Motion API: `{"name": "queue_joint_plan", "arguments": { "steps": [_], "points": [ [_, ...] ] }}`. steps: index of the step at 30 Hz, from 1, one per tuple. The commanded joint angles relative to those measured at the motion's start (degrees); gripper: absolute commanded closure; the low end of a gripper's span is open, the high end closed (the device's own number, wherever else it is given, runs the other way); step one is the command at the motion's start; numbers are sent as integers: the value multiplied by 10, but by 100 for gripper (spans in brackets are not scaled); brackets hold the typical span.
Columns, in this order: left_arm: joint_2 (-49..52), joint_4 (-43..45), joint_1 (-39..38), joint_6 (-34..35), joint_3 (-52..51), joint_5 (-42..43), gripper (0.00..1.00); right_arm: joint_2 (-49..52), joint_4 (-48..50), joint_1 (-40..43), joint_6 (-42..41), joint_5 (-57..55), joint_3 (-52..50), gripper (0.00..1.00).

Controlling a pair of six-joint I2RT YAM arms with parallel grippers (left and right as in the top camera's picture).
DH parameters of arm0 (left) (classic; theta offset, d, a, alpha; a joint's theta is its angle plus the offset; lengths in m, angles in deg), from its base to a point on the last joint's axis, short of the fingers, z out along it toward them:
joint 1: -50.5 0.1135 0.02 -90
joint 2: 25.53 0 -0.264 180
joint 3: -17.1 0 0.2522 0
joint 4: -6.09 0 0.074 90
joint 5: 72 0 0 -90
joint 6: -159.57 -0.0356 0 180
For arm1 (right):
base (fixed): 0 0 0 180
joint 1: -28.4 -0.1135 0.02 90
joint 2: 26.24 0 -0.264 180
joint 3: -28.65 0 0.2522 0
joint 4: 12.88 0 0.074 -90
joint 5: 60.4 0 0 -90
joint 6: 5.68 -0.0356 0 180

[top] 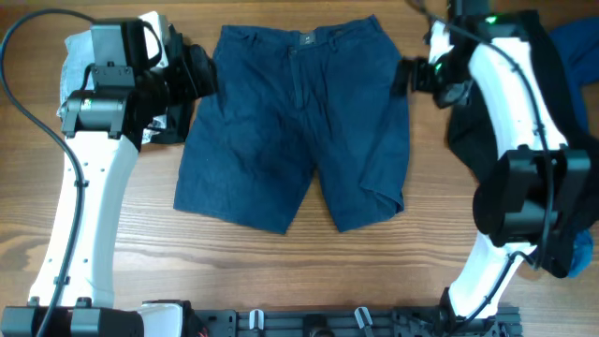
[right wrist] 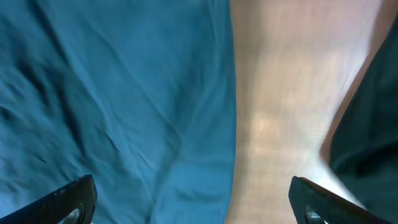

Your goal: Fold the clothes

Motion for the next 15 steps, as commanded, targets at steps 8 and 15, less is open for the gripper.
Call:
{"name": "queue_joint_plan", "arguments": {
  "steps": [8, 15],
  "points": [
    [-4, -36, -1, 24, 5, -16, 0, -8, 67, -84, -148, -123, -180, 22],
    [-1, -70, -1, 24, 5, -26, 0, -9, 77, -123, -206, -210, -210, 96]
  ]
}}
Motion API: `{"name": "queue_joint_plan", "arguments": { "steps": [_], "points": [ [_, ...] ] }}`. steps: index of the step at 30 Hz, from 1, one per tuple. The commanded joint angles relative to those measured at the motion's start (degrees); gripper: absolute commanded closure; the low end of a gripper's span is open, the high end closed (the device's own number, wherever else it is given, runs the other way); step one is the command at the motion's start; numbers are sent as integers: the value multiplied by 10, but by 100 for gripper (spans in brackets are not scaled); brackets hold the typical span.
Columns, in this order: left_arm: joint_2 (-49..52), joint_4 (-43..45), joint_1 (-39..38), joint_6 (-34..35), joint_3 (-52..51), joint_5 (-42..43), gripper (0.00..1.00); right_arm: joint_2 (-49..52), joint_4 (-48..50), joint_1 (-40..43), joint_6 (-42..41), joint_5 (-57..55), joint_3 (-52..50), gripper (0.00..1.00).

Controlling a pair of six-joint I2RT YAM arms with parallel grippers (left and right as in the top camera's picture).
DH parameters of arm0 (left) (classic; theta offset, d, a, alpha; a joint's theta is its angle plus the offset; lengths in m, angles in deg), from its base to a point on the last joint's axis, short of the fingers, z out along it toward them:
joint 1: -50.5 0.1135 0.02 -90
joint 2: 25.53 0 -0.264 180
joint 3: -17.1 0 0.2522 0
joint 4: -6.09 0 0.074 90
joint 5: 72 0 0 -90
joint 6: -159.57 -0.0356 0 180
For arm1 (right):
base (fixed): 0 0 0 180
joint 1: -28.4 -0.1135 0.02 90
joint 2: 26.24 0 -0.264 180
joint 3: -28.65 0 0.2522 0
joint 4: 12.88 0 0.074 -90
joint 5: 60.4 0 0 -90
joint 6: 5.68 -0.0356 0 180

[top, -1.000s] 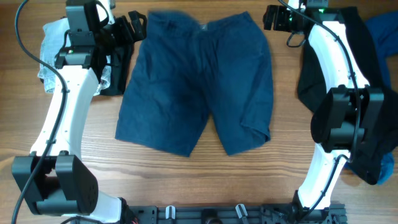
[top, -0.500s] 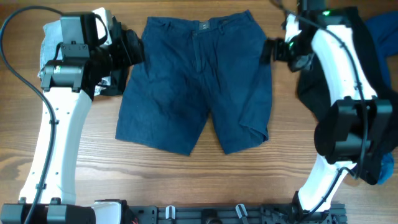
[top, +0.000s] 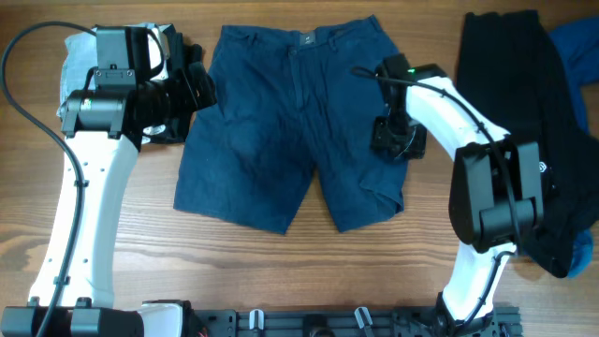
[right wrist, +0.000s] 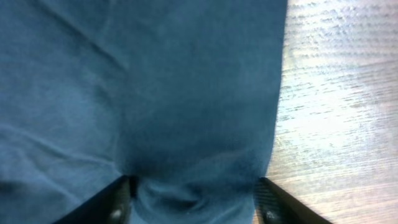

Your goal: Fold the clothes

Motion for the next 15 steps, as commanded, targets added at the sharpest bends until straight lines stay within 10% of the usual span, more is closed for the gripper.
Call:
{"name": "queue_joint_plan", "arguments": {
  "steps": [1, 13, 15],
  "points": [
    [-1, -9, -1, 8, 5, -10, 0, -10, 5, -3, -41, -61, -7, 96],
    [-1, -21, -1, 7, 5, -10, 0, -84, 51, 141, 21, -28, -7, 91],
    [-1, -27, -1, 7, 5, -10, 0, -80, 61, 185, 21, 18, -7, 2]
  ]
}}
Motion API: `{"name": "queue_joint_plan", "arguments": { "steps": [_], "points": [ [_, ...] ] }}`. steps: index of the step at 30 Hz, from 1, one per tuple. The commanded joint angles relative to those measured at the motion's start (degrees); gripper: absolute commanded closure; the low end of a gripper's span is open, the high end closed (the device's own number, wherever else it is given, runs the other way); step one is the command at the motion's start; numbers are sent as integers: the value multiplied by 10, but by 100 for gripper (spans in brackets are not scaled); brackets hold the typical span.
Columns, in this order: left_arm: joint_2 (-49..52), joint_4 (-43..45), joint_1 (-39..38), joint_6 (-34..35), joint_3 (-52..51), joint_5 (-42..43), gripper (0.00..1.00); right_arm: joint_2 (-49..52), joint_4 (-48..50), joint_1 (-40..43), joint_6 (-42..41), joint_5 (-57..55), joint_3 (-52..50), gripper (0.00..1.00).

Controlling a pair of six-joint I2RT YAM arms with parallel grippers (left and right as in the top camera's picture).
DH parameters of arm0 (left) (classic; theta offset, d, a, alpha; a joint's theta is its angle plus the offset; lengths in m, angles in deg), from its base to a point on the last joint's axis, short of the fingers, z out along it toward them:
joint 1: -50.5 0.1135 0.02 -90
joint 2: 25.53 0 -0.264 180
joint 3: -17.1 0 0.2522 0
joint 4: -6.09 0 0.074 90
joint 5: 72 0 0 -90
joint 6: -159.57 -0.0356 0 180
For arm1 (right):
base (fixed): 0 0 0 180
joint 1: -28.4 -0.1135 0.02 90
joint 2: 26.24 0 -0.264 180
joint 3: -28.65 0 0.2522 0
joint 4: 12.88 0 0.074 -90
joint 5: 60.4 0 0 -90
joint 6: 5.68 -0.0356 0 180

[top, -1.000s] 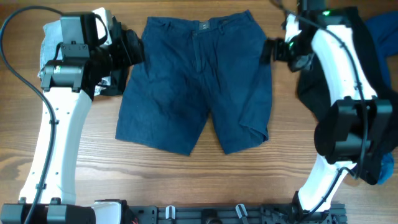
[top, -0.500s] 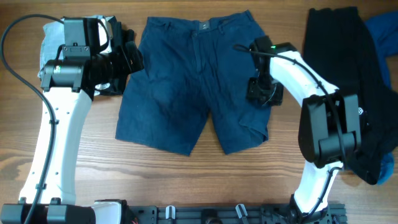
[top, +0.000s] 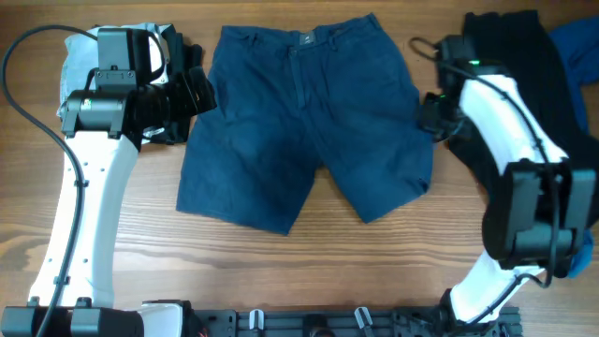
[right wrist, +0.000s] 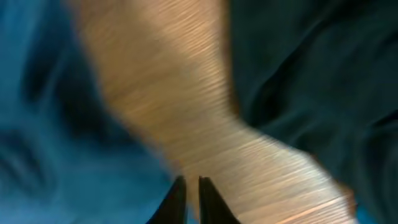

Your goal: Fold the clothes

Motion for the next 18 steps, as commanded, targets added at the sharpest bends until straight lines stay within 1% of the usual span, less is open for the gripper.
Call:
{"name": "queue_joint_plan", "arguments": {
  "steps": [1, 3, 7, 10, 12, 15, 18],
  "points": [
    [-1, -10, -1, 4, 5, -5, 0, -2, 7, 66, 20, 84, 0, 0],
    [-1, -13, -1, 3, 5, -5, 0, -7, -2, 87, 62, 156, 0, 0],
    [-1, -11, -1, 3, 5, -5, 0, -38, -45, 69, 119, 167, 0, 3],
    [-1, -12, -1, 3, 5, -5, 0, -56, -80, 12, 112, 93, 0, 4],
    [-1, -10, -1, 3, 5, -5, 0, -56, -92, -28, 83, 44, -3, 5],
    [-1, -6, -1, 3, 5, -5, 0, -56, -66, -89, 51, 14, -41, 14],
    [-1, -5, -1, 3, 5, -5, 0, -56, -23, -120, 26, -8, -90, 22]
  ]
}}
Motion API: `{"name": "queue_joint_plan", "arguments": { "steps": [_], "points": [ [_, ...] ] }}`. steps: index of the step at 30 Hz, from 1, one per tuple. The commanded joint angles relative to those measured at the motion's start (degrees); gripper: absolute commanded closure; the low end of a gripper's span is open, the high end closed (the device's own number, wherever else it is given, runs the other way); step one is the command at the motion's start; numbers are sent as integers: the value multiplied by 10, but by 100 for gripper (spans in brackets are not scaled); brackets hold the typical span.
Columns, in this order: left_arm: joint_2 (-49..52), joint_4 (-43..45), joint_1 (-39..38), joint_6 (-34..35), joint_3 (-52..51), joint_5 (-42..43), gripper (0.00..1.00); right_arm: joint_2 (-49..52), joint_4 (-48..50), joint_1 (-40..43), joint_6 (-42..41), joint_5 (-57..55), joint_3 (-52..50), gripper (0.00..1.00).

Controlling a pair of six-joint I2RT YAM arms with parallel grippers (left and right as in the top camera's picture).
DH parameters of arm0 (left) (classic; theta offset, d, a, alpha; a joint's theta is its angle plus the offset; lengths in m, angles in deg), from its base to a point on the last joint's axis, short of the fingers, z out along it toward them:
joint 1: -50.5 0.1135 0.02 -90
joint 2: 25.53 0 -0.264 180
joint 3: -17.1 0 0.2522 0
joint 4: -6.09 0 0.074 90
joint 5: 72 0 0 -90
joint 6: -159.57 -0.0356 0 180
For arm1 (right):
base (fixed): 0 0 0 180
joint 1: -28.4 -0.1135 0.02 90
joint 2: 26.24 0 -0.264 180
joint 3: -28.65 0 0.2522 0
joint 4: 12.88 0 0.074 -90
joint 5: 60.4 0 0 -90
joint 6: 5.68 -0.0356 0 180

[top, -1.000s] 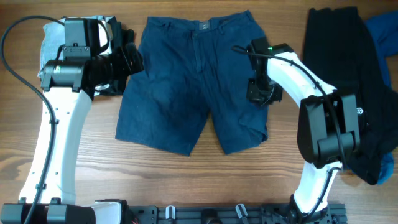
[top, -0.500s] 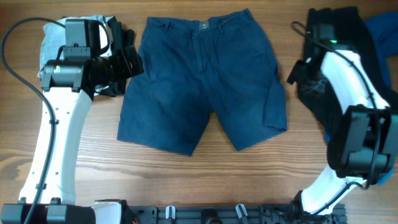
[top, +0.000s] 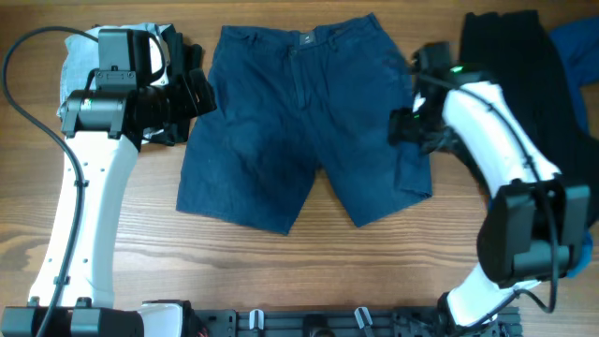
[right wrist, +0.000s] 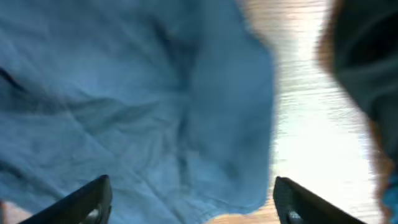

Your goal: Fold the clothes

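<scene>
Dark blue denim shorts [top: 299, 112] lie flat on the wooden table, waistband at the back and legs toward the front. My right gripper [top: 404, 126] hovers over the outer edge of the right leg. In the right wrist view its fingertips [right wrist: 93, 199] stand wide apart with only blue cloth [right wrist: 155, 106] under them, so the right gripper [right wrist: 191, 202] is open and holds nothing. My left gripper [top: 197, 92] sits beside the shorts' left hip. Its jaws are too dark to read from above.
A black garment [top: 510, 56] lies at the back right with a blue one [top: 576, 37] beyond it. More blue cloth [top: 580, 253] shows at the right edge. Pale clothing [top: 80, 56] and a dark item [top: 173, 131] lie under the left arm.
My right gripper was shut beside the shorts near the black garment. Now it is open and further left, over the right leg's outer edge. The left arm has not moved.
First my right gripper was open by the waistband's right end, and the right leg's hem lay crumpled. Then it was down on that leg. Then it was shut to the right, with the leg spread wider. Now it is open over the leg's edge.
</scene>
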Motion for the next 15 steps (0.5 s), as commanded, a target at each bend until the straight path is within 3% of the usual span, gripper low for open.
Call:
{"name": "queue_joint_plan", "arguments": {
  "steps": [1, 8, 15],
  "points": [
    [-1, 2, -1, 3, 5, -5, 0, -8, 38, -26, -39, -59, -60, 23],
    [-1, 6, -1, 3, 5, -5, 0, -7, 91, -27, -49, -139, -103, 41],
    [-1, 6, -1, 3, 5, -5, 0, 12, 137, -27, -47, -143, -136, 43]
  ]
}}
